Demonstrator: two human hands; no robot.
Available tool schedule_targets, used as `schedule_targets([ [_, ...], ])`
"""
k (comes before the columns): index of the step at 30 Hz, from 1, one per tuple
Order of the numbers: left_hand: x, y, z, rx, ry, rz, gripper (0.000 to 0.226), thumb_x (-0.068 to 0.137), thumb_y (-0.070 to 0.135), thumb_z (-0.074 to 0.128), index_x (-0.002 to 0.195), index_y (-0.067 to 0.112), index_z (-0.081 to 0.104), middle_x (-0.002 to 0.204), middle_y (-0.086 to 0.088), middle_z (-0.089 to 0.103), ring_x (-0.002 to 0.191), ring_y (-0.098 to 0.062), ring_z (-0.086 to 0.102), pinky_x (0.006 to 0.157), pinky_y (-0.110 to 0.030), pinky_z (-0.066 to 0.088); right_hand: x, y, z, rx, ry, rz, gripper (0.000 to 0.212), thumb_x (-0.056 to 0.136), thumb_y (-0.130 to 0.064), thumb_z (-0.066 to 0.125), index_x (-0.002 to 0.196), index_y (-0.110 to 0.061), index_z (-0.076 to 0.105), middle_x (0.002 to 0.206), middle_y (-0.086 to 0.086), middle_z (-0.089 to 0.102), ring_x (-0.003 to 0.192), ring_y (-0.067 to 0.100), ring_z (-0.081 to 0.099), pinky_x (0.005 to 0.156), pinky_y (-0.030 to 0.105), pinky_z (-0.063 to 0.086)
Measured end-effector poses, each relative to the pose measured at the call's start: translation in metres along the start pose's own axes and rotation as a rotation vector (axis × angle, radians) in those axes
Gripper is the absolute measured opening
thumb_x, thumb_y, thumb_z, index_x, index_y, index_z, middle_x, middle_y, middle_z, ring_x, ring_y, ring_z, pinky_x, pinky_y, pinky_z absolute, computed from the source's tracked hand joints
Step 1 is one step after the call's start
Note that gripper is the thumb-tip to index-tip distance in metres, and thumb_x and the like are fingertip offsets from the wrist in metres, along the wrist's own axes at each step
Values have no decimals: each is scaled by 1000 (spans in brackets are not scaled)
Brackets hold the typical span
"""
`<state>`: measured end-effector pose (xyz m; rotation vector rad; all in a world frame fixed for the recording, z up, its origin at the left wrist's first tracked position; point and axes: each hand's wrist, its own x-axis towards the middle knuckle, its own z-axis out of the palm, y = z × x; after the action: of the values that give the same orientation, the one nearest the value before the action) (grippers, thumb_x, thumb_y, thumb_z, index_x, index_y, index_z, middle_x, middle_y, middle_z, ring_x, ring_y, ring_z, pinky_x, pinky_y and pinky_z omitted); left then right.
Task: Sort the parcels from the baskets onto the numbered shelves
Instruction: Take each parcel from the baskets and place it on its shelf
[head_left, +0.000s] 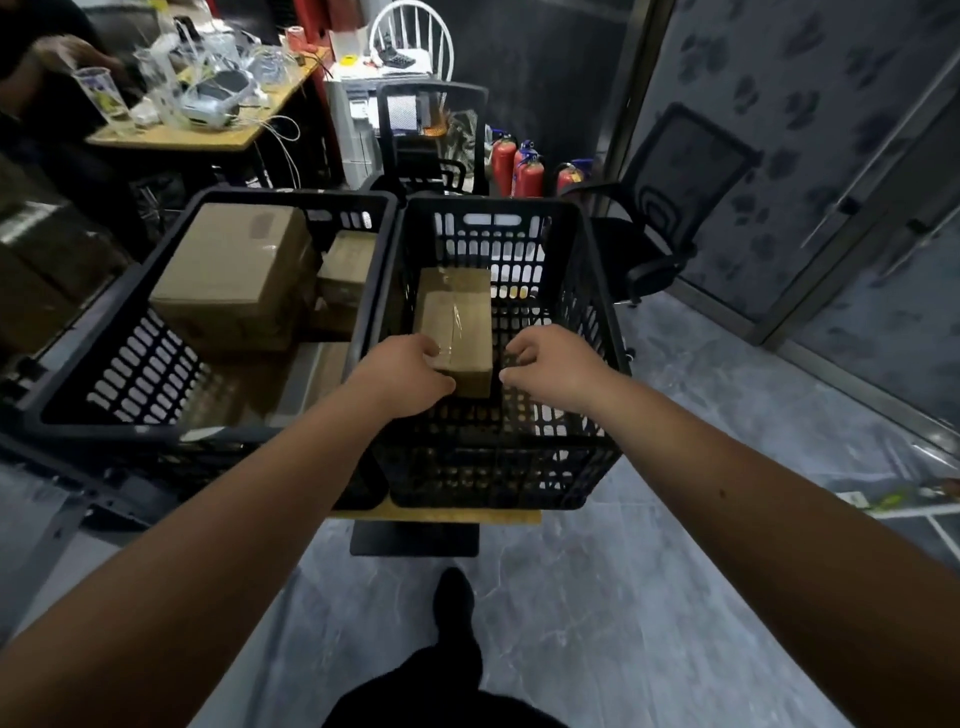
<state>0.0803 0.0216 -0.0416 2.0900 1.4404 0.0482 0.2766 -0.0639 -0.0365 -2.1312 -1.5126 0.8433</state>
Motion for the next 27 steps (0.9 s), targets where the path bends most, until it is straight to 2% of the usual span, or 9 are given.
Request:
schedule_targets([
  [3, 54, 2, 9, 34, -59, -27, 65, 88, 37, 79, 145, 16, 54, 136, -8, 59, 116, -26, 60, 88, -33, 50, 44, 5, 6, -35, -25, 46, 37, 95, -29, 74, 129, -16, 64, 114, 5, 69, 84, 15, 69, 77, 38, 63],
  [5, 87, 5, 17, 48, -91, -53, 61, 86, 34, 80, 139, 13, 57, 132, -11, 60, 115, -29, 61, 92, -37, 55, 75, 11, 15, -88, -58, 71, 40, 93, -29, 76, 129, -16, 64, 118, 5, 68, 90, 15, 67, 78, 36, 61],
  [8, 131, 5, 32, 99, -138, -110, 66, 86, 38, 75, 143, 13, 52, 135, -15, 51, 117, -34, 58, 100, -43, 55, 119, 20, 34, -162, -131, 90, 57, 90, -27, 78, 142, -17, 57, 135, 7, 64, 112, 23, 62, 90, 34, 54],
  [10, 152, 6, 41, 127, -166, -144, 66, 91, 30, 72, 148, 13, 43, 141, -18, 41, 123, -36, 53, 101, -42, 51, 144, 29, 48, -178, -188, 106, 73, 90, -27, 76, 155, -20, 44, 146, 14, 55, 126, 31, 59, 102, 41, 52],
  [12, 171, 6, 50, 140, -163, -162, 63, 94, 24, 67, 150, 14, 39, 145, -19, 36, 128, -38, 47, 99, -42, 49, 166, 38, 63, -213, -231, 136, 87, 91, -25, 75, 164, -30, 27, 152, 18, 43, 129, 37, 55, 104, 43, 52],
  [17, 192, -1, 64, 114, -186, -221, 68, 91, 21, 71, 149, 18, 37, 148, -17, 34, 135, -38, 42, 103, -44, 47, 193, 59, 87, -202, -288, 235, 114, 91, -20, 77, 162, -50, -8, 171, 9, 12, 148, 41, 37, 110, 47, 46],
  [19, 196, -2, 67, 112, -178, -239, 69, 88, 22, 73, 148, 19, 38, 149, -16, 32, 135, -38, 40, 108, -46, 46, 198, 66, 88, -195, -301, 242, 117, 89, -26, 81, 163, -47, -8, 171, 9, 15, 148, 38, 39, 112, 46, 45],
  [22, 197, -4, 69, 133, -175, -269, 71, 87, 25, 73, 149, 20, 37, 148, -17, 32, 134, -39, 40, 112, -48, 45, 200, 72, 86, -194, -310, 205, 115, 88, -30, 81, 167, -37, -3, 165, 13, 32, 145, 34, 44, 114, 43, 44],
  [27, 198, -3, 70, 69, -139, -279, 68, 84, 21, 74, 145, 23, 45, 142, -17, 43, 129, -40, 46, 108, -46, 48, 199, 77, 78, -152, -303, 190, 107, 88, -16, 77, 168, -25, 6, 154, 14, 48, 133, 33, 55, 104, 39, 52],
])
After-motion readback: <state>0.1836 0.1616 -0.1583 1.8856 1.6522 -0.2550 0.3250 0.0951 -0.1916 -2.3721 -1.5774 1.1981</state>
